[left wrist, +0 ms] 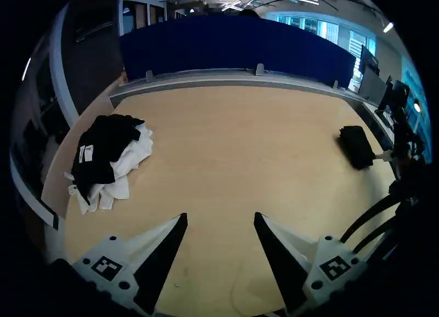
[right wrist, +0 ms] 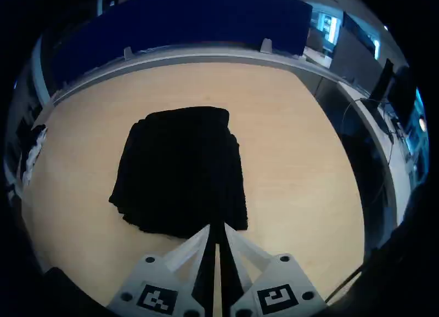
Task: Fold towel
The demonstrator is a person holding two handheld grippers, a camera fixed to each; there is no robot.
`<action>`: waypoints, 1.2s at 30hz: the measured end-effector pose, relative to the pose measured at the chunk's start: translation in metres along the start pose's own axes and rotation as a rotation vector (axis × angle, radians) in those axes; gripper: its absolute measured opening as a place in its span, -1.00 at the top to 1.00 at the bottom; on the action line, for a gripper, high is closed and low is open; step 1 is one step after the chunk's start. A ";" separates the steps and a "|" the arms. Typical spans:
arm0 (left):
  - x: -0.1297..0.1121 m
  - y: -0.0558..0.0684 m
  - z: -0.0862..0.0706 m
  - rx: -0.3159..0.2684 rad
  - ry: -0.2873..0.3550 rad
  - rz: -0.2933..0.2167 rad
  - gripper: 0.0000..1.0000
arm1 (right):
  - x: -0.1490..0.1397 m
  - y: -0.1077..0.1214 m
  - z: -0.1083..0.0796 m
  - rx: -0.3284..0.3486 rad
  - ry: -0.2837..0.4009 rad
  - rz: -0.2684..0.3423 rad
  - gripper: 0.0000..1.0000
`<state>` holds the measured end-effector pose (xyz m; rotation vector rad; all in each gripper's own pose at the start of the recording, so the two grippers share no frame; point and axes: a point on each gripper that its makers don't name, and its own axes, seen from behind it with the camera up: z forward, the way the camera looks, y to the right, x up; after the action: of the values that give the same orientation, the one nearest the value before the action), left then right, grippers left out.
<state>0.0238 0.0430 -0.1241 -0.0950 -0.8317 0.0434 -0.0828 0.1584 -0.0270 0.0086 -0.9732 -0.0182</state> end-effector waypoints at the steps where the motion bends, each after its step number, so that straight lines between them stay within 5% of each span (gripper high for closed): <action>1: 0.000 0.000 0.000 0.000 -0.001 0.001 -0.80 | 0.000 0.000 -0.001 0.000 0.003 0.000 0.92; 8: 0.001 0.001 0.000 -0.004 0.000 0.007 -0.80 | -0.003 -0.001 -0.008 -0.002 0.025 -0.001 0.69; 15: 0.001 0.003 0.001 -0.010 0.001 0.009 -0.80 | -0.008 -0.004 -0.016 0.008 0.053 0.016 -0.44; 20: 0.002 0.006 0.001 -0.013 0.002 0.013 -0.80 | -0.009 -0.007 -0.019 0.015 0.068 0.014 -0.98; 36: -0.001 0.003 -0.003 -0.005 0.004 0.003 -0.80 | 0.023 -0.044 -0.013 0.073 0.121 -0.007 -1.00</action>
<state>0.0252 0.0461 -0.1269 -0.1009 -0.8279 0.0443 -0.0592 0.1143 -0.0162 0.0797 -0.8522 0.0111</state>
